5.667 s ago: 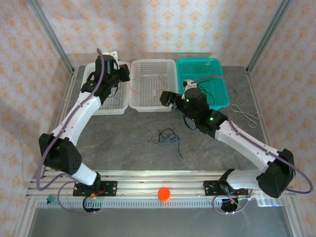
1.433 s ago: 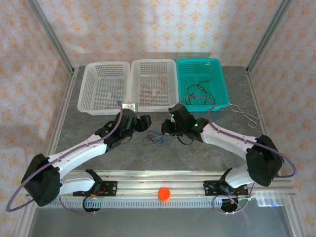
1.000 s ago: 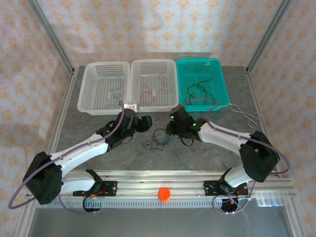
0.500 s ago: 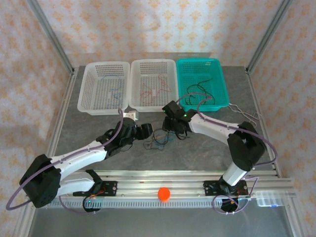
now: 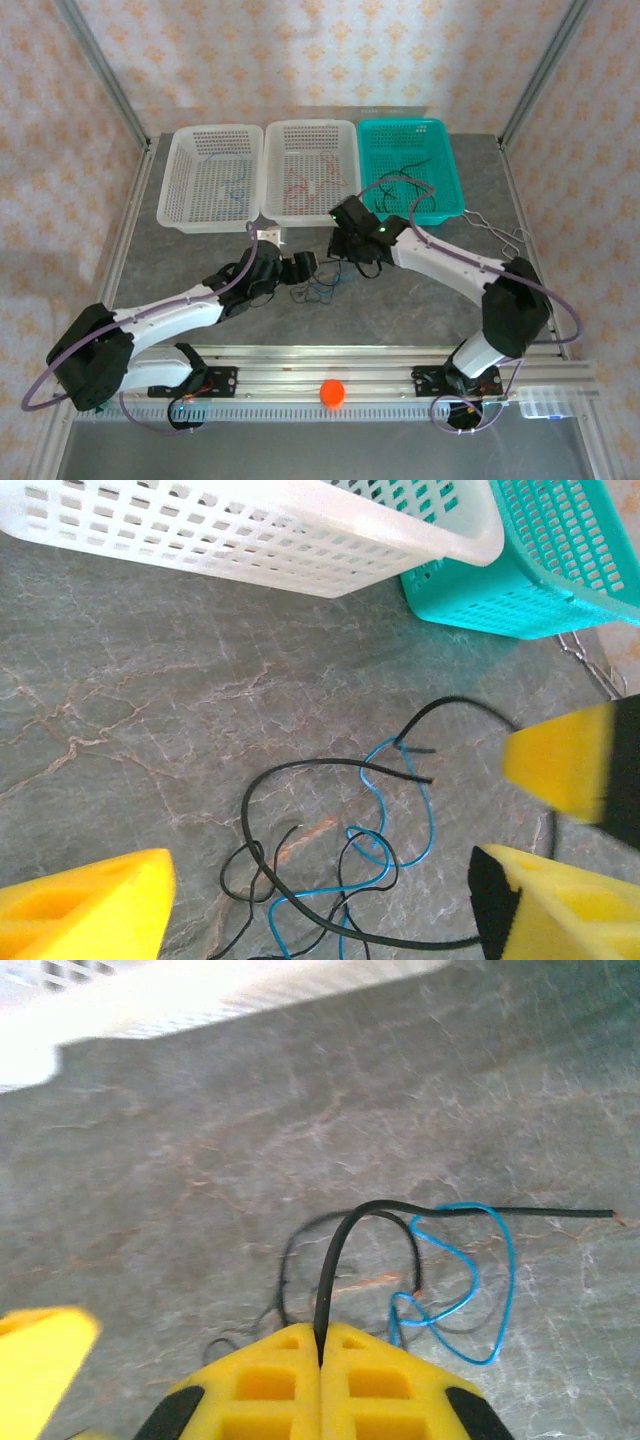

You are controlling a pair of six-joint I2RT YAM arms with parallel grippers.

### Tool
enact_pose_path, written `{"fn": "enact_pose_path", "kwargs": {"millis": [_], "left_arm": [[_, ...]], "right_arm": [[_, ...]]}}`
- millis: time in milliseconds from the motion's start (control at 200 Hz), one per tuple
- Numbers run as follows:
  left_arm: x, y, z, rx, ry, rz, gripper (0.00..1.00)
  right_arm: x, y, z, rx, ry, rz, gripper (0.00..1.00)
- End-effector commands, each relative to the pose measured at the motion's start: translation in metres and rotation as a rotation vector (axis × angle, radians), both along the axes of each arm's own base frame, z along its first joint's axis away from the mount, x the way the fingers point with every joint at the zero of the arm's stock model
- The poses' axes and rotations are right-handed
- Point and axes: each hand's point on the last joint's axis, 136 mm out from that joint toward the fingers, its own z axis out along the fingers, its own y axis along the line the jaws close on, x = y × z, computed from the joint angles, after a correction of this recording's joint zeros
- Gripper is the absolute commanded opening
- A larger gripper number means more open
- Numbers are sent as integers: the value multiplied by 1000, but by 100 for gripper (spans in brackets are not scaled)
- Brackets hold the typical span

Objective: Untangle the cables

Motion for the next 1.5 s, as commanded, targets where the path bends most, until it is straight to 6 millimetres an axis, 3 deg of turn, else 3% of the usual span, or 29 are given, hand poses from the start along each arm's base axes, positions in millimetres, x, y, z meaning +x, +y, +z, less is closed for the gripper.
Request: {"fn": "enact_pose_path", "kwargs": {"millis": [0,561,921,1201,1497], "left_arm": [[1,-10,-1,-27,-13,-15,82],[11,-39,-30,14,41,-63,86],[20,-38,-63,101,108,-26,85],[16,-34,-80,114,140,-13,85],[10,-31,-94,134,168,-10,84]], "right_arm": [[2,11,37,108,-74,68,0],[-11,27,104,325,-217,222,0],[-18,28,160,426,-309,262,0],[-20,17,217,500,-420,254,0],[-22,8,261,557,-498,247,0]]}}
